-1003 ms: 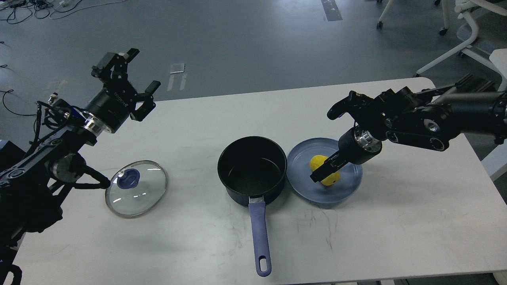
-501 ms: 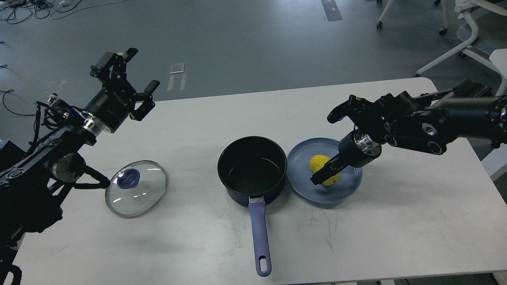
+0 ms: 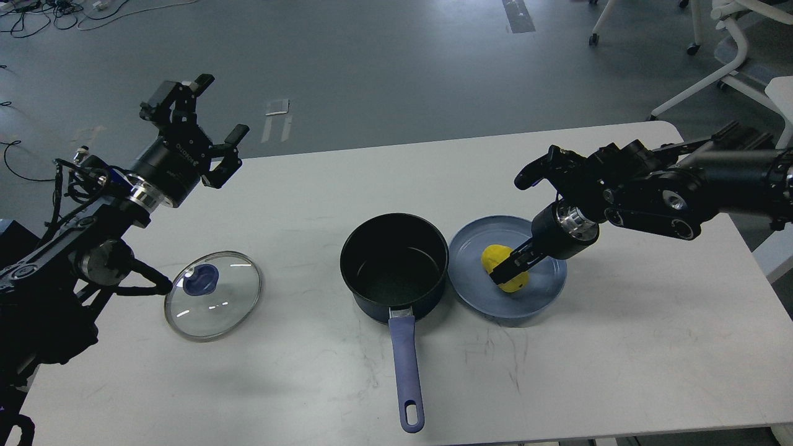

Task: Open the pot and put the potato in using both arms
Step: 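Close the right gripper around the yellow potato, then lift the potato and carry it over the open pot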

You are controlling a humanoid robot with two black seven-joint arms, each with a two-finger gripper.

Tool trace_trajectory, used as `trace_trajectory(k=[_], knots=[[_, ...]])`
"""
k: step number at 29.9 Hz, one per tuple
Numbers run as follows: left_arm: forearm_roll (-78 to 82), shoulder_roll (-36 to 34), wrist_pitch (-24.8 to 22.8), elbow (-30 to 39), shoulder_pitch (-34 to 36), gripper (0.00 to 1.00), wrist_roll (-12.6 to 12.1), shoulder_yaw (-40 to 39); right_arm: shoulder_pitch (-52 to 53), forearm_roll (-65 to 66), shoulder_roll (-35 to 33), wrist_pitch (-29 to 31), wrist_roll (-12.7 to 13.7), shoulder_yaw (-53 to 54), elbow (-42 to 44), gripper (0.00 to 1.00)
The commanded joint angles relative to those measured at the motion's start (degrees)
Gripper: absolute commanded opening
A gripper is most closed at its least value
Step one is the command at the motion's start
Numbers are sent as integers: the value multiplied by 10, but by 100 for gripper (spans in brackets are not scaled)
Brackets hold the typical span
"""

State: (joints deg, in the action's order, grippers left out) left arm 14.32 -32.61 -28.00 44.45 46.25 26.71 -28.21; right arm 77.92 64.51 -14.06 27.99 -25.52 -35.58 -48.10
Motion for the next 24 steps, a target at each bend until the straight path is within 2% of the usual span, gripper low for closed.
trace_trajectory(k=[1,4,11,24], knots=[[0,-2,0,0,0,98,0,0,13,-1,-8,0,-17,1,-5,25],[0,-4,0,0,0,98,0,0,49,-5,-25,0,-18,9,-15,22],[0,-4,0,0,1,98,-1,0,139,-6,-49,0,-21,46,-89,24],[0,-5,0,0,2,98,-2,-5,132,-60,83,0,-23,50,-53,25]])
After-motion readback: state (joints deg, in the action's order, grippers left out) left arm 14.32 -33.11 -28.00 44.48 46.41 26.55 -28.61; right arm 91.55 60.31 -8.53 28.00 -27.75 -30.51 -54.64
